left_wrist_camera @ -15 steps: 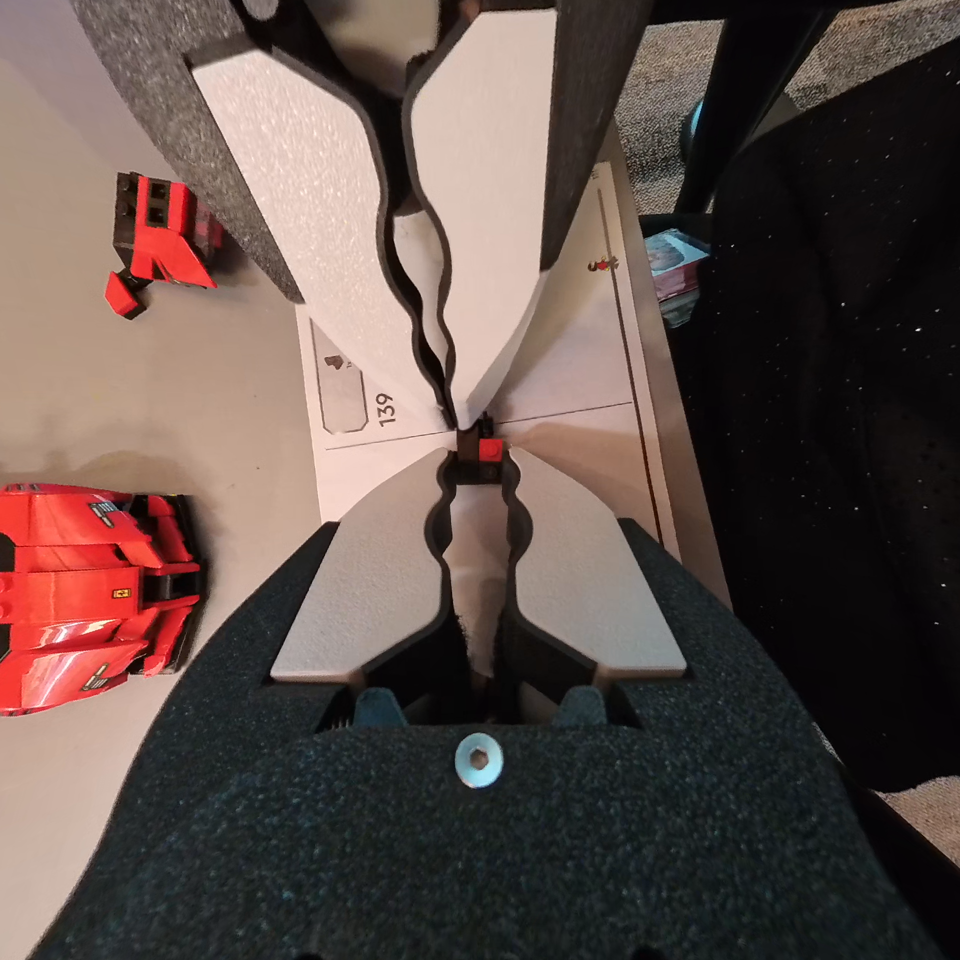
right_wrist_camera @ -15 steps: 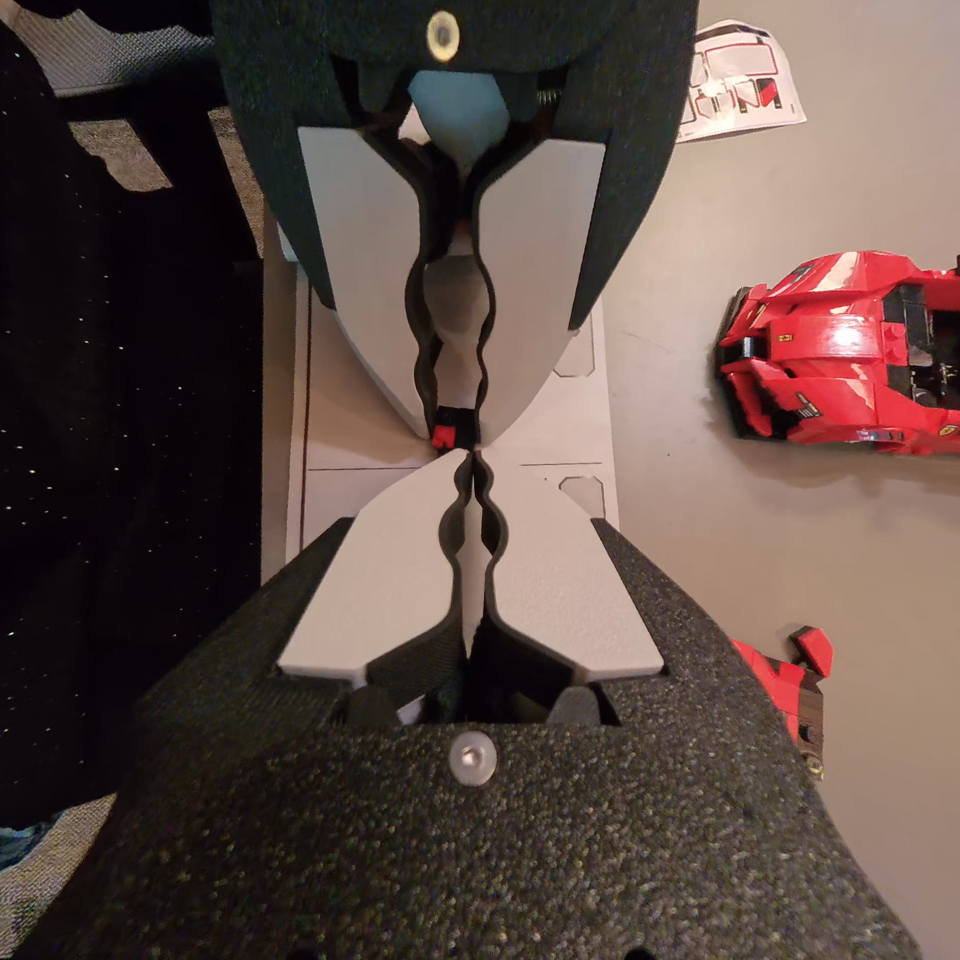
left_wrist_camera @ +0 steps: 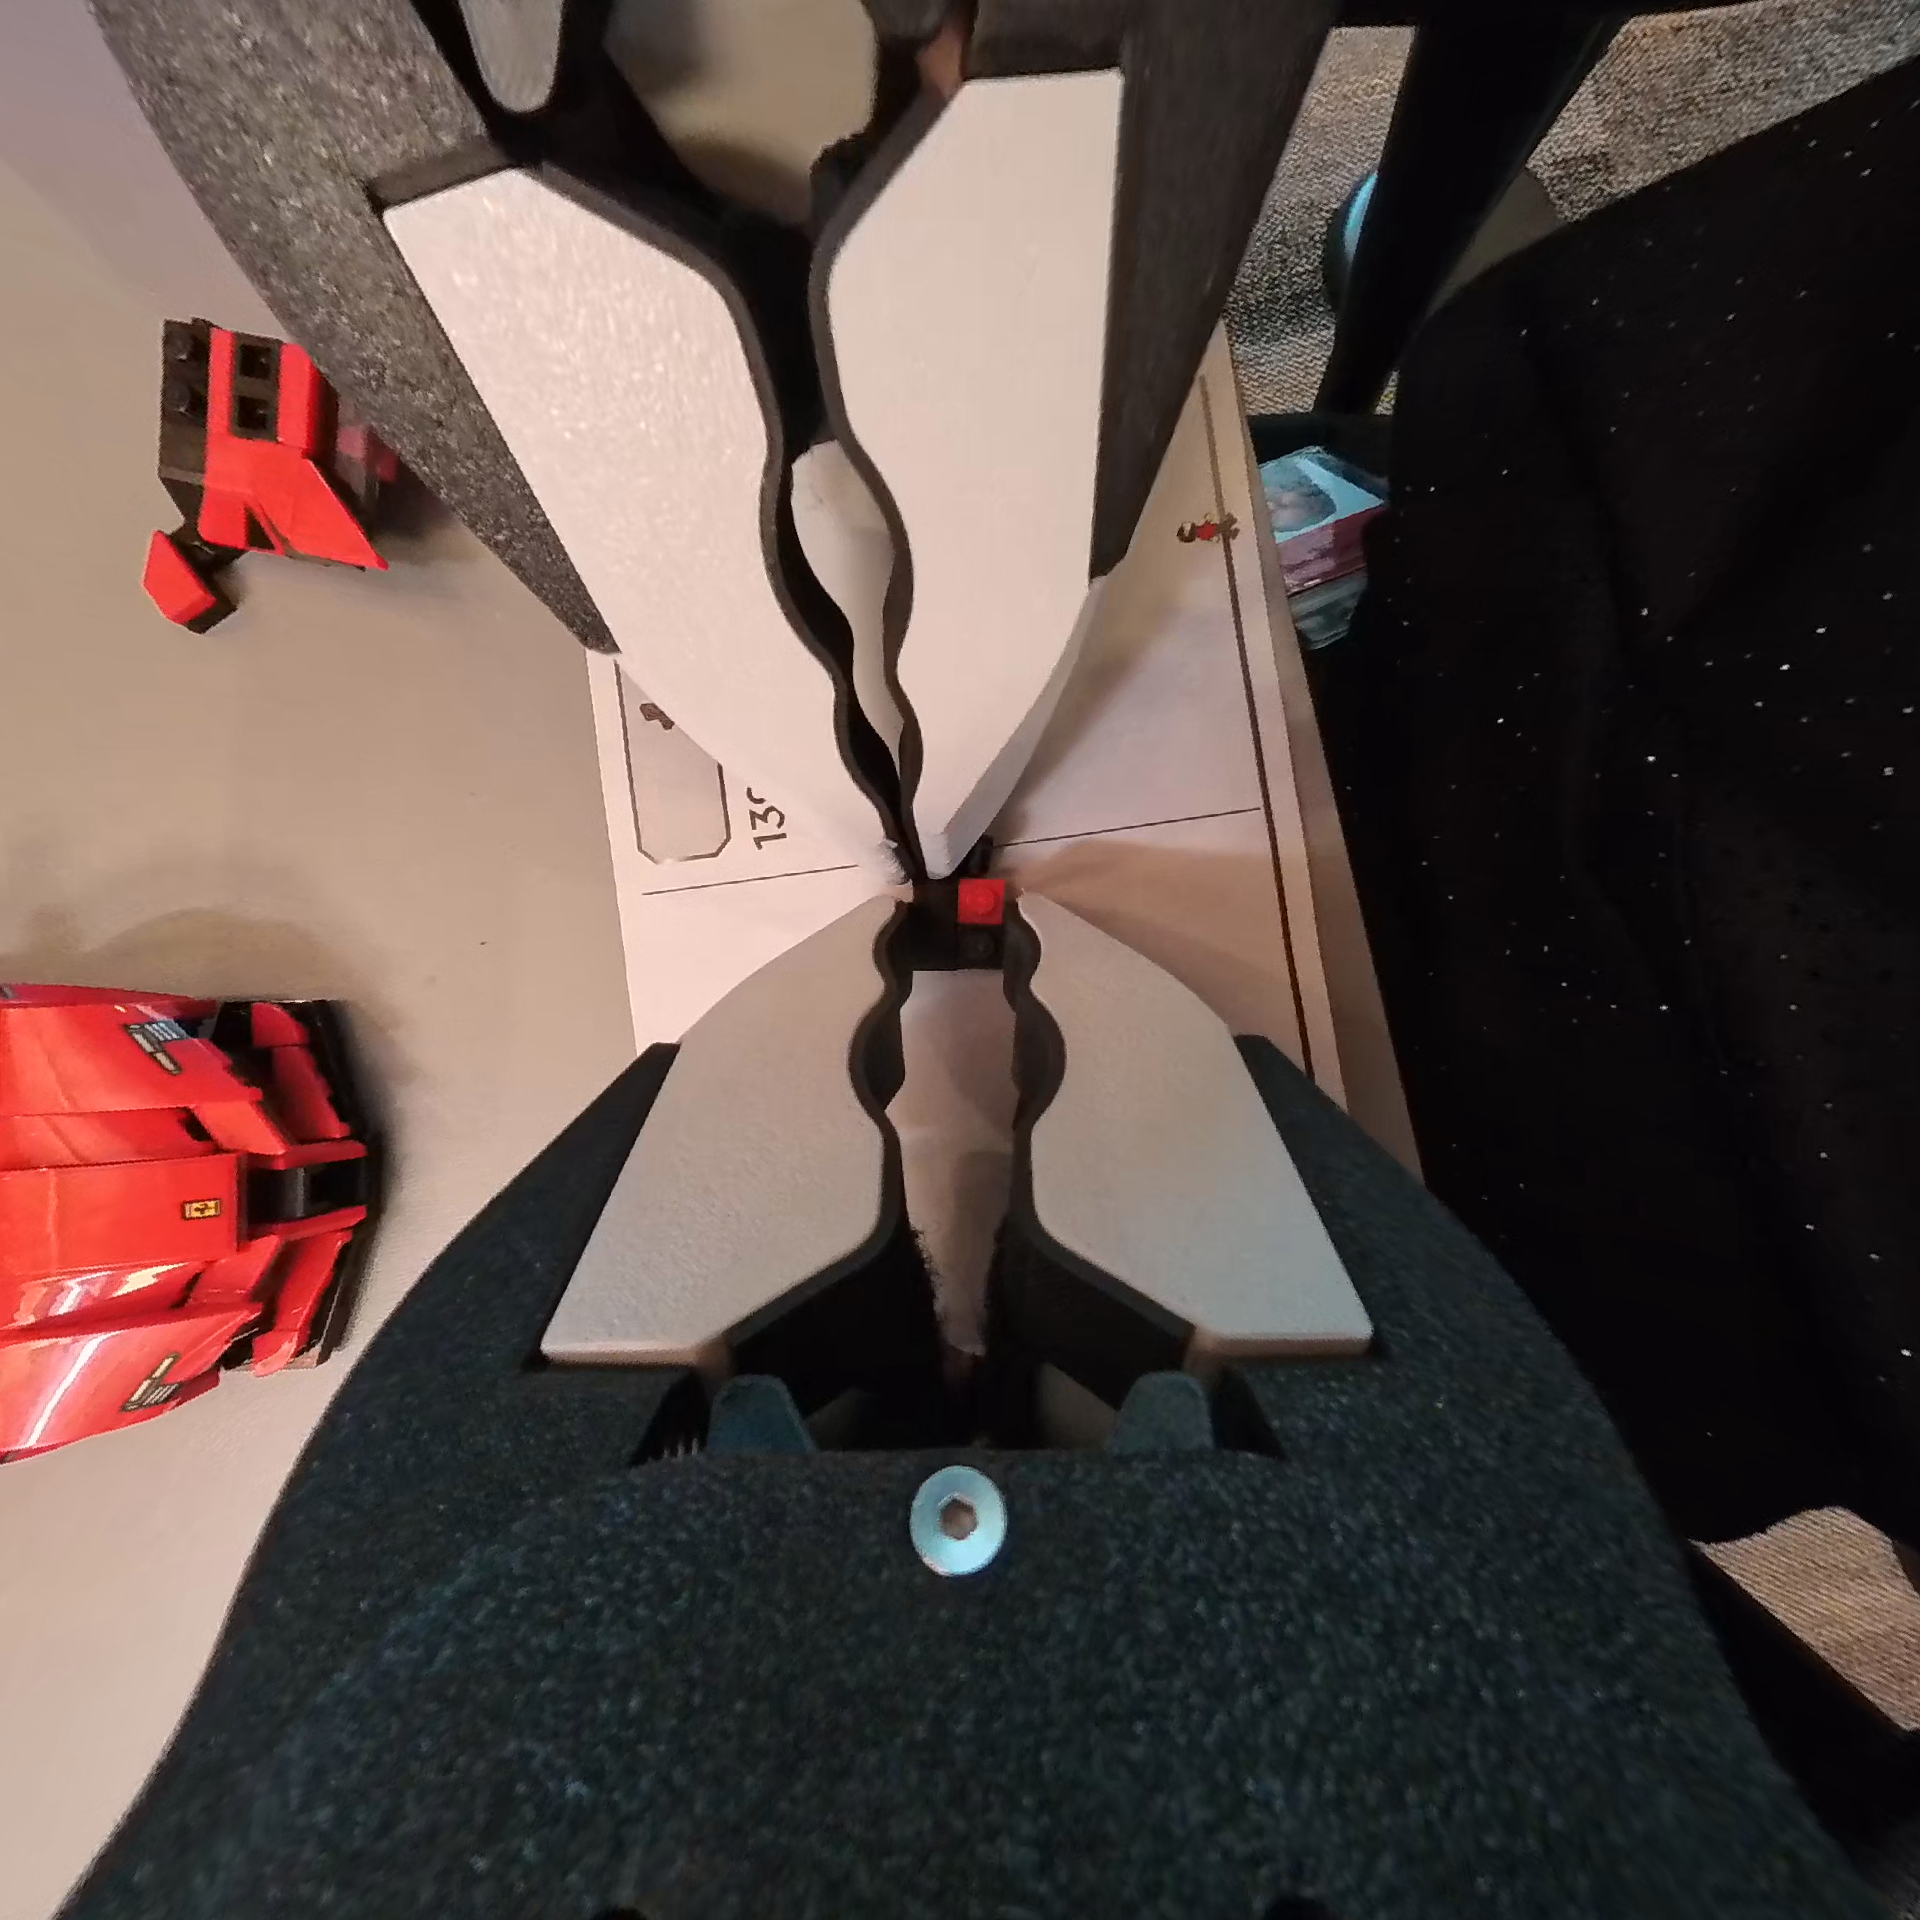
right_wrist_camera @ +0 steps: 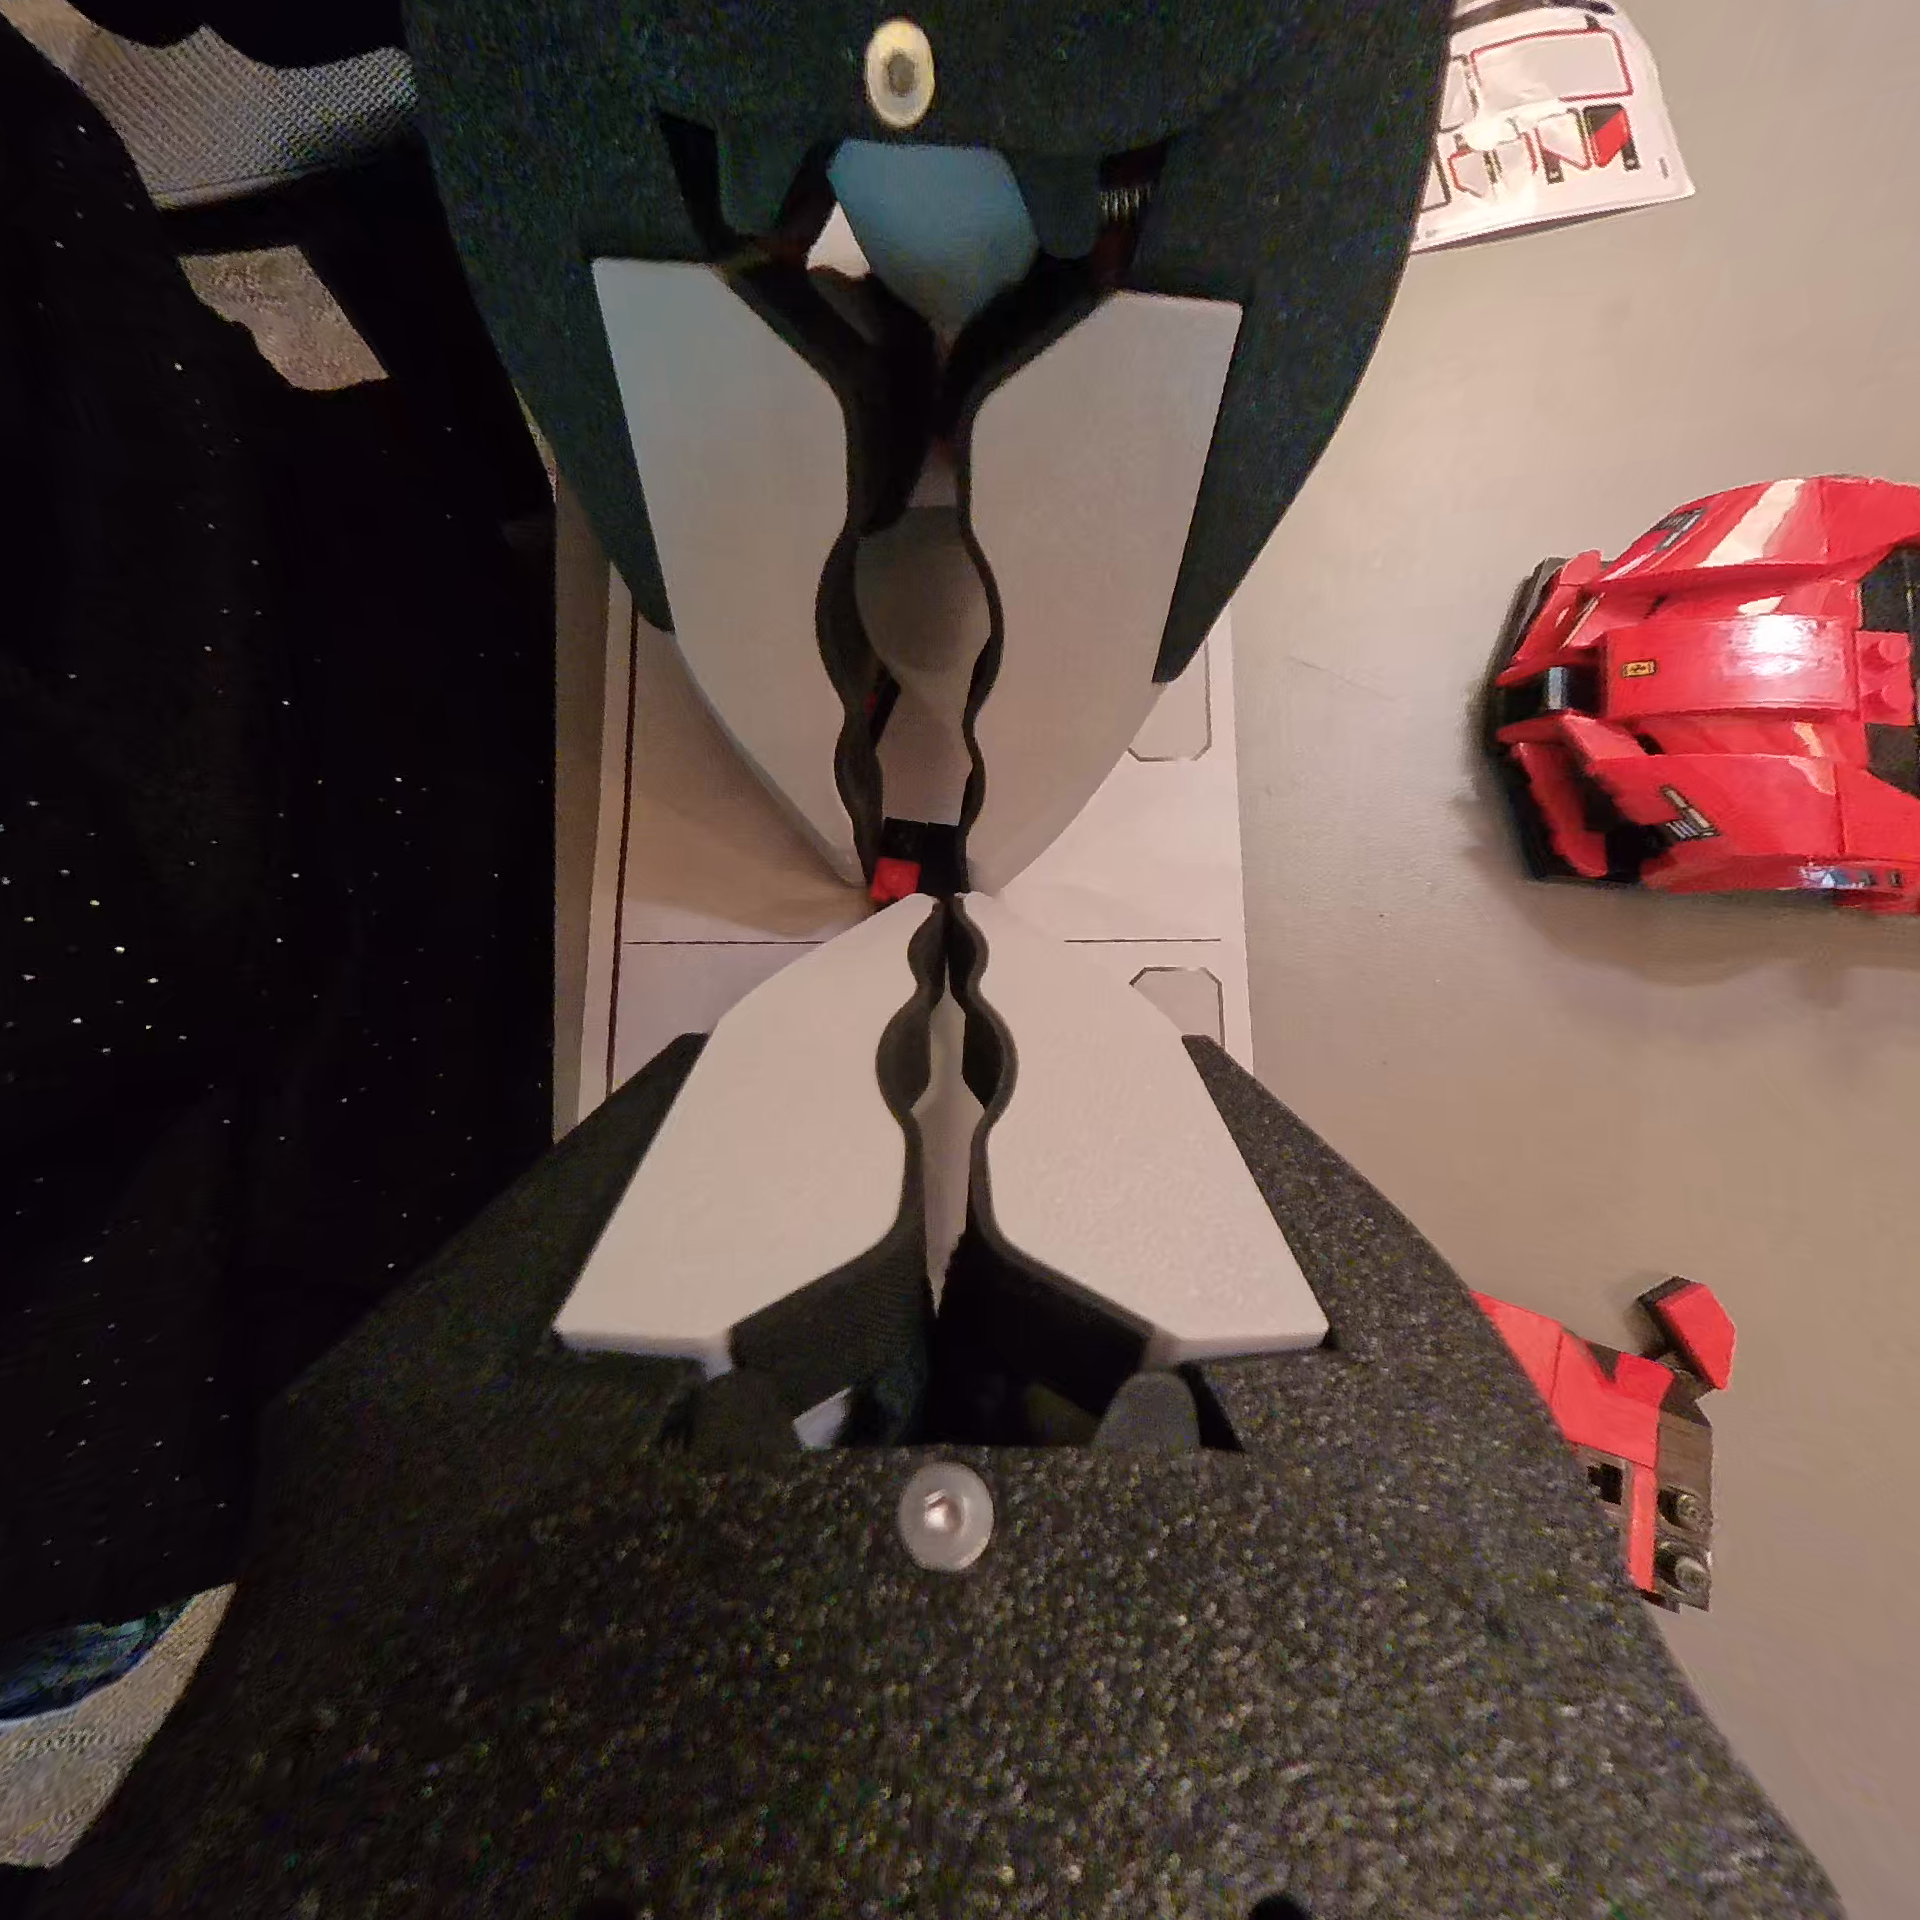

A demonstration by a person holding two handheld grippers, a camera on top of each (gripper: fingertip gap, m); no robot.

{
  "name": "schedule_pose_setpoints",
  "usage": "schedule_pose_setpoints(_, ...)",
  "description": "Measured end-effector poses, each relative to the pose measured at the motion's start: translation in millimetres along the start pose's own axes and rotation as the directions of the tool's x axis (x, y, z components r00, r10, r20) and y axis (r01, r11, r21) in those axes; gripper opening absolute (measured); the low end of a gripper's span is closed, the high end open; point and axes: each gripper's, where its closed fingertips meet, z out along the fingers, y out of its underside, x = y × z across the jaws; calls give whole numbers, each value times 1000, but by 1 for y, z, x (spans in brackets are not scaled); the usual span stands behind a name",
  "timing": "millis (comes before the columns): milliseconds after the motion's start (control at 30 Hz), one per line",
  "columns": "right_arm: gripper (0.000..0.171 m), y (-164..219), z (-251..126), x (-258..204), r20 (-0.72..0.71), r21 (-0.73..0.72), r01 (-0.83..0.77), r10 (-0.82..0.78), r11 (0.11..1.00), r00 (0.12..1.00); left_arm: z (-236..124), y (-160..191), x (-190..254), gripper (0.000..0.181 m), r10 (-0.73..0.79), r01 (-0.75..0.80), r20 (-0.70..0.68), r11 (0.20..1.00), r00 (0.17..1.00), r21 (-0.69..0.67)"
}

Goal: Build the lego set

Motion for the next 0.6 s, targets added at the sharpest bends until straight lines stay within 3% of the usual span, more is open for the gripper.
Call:
schedule_pose_setpoints(300, 0, 1, -3, 0, -88, 48, 46, -42, 998, 995, 0, -1, -1, 17, 54, -54, 8, 998, 999, -40)
schedule_pose_setpoints(600, 0, 3, -4, -2, -72, 35, 26, -23, 999, 997, 1, -2, -1, 17, 88, -89, -15, 995, 996, -54)
